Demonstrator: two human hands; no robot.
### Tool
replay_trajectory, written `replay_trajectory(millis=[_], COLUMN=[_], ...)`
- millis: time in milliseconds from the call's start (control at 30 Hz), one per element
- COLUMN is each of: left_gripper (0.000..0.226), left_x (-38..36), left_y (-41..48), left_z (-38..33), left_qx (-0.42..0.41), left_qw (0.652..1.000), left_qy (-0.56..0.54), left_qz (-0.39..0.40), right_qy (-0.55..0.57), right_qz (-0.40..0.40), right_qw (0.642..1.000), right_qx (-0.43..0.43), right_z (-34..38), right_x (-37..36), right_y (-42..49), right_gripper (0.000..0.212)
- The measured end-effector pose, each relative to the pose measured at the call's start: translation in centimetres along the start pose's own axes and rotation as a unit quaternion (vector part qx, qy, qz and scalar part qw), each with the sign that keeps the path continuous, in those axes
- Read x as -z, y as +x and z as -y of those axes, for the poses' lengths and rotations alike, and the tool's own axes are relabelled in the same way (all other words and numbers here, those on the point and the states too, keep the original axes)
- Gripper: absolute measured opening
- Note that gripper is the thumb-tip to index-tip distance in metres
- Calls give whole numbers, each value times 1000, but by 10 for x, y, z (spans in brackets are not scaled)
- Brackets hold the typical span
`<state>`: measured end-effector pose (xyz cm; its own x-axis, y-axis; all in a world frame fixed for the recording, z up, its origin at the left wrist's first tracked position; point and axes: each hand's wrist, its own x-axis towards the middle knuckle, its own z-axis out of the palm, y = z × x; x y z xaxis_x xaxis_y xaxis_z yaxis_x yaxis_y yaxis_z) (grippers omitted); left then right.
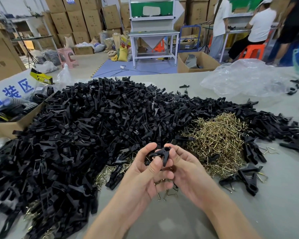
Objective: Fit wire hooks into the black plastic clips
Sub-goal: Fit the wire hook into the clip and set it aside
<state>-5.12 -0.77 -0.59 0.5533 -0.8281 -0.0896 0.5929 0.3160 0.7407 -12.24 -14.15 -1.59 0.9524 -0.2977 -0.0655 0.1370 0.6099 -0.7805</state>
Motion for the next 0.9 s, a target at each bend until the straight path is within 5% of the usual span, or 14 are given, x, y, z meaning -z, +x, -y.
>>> replay_trajectory(millis=[333, 667, 900], left_gripper=[46, 47, 40], left_x=[1, 8, 7], left_y=[-2, 1, 0], left_z=[2, 4, 1], left_qx=[-18, 10, 34], left_qw=[999, 998, 995], left_qy=[33, -44, -80], left_qz=[20, 39, 56], right_qy=[-2, -14, -6], right_qz=[24, 31, 62], right_qw=[1000, 999, 998], right_qx=[7, 3, -6], right_z=[-5, -5, -1], right_x=[-2, 4, 8], right_y=[-1, 1, -1], right_gripper=[48, 21, 23])
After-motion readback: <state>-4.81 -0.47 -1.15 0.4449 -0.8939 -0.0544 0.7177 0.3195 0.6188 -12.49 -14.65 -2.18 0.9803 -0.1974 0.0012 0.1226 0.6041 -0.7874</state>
